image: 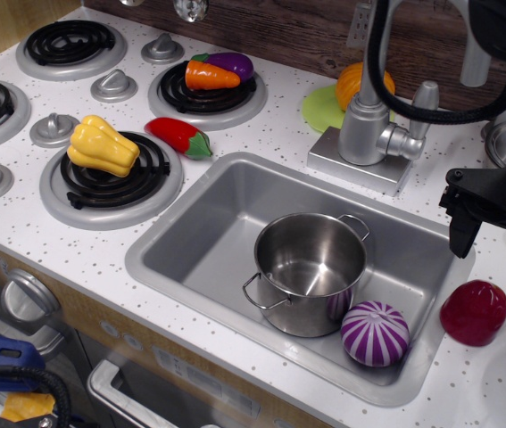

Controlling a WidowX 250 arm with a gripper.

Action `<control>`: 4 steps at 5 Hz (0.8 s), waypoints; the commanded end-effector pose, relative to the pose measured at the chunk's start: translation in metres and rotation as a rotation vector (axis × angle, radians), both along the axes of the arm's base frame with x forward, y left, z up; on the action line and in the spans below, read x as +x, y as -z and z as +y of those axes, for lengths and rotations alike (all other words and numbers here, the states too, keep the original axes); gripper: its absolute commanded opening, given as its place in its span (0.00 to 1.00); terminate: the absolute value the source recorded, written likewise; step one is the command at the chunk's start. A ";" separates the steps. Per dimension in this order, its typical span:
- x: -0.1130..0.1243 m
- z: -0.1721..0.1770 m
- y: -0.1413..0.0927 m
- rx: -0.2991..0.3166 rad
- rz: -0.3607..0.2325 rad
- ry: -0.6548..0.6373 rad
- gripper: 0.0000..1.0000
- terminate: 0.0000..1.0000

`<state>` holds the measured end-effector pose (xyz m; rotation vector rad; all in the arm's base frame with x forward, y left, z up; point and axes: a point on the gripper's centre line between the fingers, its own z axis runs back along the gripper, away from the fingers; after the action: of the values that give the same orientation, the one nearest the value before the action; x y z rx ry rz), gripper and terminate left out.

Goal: Put sweet potato in pot which is in sink

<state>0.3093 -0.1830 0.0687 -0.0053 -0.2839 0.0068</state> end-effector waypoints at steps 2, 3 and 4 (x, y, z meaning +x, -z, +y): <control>0.001 0.003 0.009 -0.028 -0.009 -0.006 1.00 0.00; 0.002 0.007 0.016 -0.054 -0.012 -0.002 1.00 0.00; 0.002 0.008 0.022 -0.065 -0.023 0.001 1.00 0.00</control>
<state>0.3088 -0.1754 0.0339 -0.0759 -0.2870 0.0066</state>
